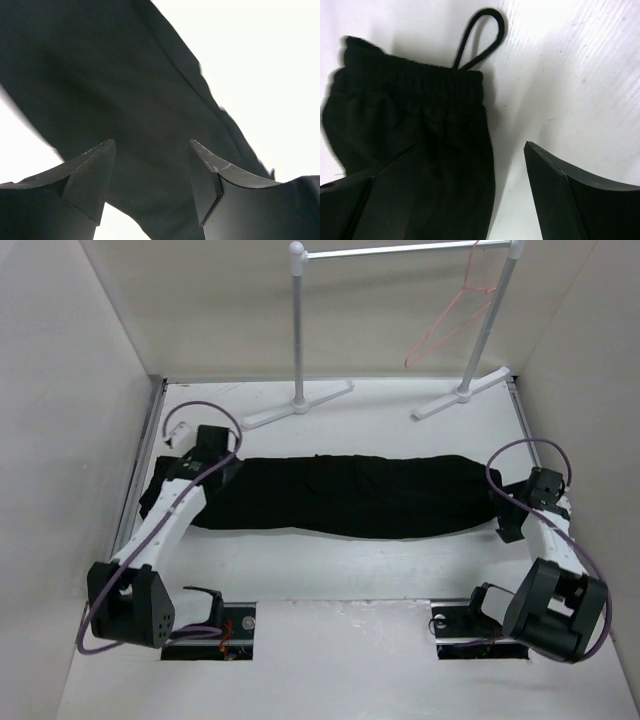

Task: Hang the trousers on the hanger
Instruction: Fold the trousers at the center of the board.

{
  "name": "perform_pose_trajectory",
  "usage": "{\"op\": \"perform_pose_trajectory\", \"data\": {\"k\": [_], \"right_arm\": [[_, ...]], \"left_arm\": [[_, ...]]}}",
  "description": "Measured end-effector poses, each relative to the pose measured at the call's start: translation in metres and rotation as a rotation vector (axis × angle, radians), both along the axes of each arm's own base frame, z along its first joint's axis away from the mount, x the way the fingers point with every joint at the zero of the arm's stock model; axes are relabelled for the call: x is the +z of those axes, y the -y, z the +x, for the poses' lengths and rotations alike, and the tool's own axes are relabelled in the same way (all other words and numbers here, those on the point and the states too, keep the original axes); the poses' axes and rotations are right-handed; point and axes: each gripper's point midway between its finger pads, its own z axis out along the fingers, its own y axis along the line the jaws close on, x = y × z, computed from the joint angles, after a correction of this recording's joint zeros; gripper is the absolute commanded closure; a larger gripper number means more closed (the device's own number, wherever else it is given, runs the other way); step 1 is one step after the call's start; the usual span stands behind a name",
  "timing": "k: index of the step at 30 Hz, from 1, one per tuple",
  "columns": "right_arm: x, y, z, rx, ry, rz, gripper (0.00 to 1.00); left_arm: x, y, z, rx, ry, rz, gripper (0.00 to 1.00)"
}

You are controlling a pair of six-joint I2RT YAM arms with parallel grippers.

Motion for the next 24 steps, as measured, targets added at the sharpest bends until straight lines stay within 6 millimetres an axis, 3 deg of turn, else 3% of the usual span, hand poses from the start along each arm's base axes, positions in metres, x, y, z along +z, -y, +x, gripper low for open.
{"op": "perform_pose_trajectory", "data": {"k": [4, 8, 11, 13, 14, 16, 20, 22, 24], "right_arm": [[-0.021, -0.001, 0.006, 0.017, -0.047, 0.033, 0.15], [-0.031, 0.004, 0.024, 0.026, -0.046, 0.051, 0.23], [-0.033, 0.005, 0.040, 0.034, -0.021, 0.058, 0.50], [-0.036, 0.003, 0.047, 0.036, -0.011, 0.070, 0.80], [-0.038, 0.003, 0.048, 0.028, -0.012, 0.081, 0.88], [-0.037, 0.001, 0.049, 0.015, -0.004, 0.090, 0.93], [-0.011, 0.006, 0.045, -0.013, 0.029, 0.052, 0.95], [0.020, 0.015, 0.045, -0.034, 0.076, 0.003, 0.95], [0.067, 0.028, 0.049, -0.061, 0.160, -0.063, 0.95]], "left_arm": [[-0.022, 0.065, 0.011, -0.186, -0.026, -0.026, 0.43], [-0.051, 0.090, 0.005, -0.257, -0.071, -0.050, 0.43], [-0.070, 0.088, -0.004, -0.257, -0.106, -0.060, 0.43], [-0.077, 0.085, -0.009, -0.249, -0.123, -0.063, 0.43], [-0.080, 0.083, -0.010, -0.245, -0.129, -0.065, 0.43], [-0.085, 0.078, -0.012, -0.230, -0.138, -0.067, 0.43], [-0.097, 0.060, -0.020, -0.180, -0.169, -0.066, 0.43], [-0.102, 0.056, -0.023, -0.170, -0.180, -0.063, 0.44], [-0.104, 0.061, -0.025, -0.186, -0.189, -0.058, 0.44]]}}
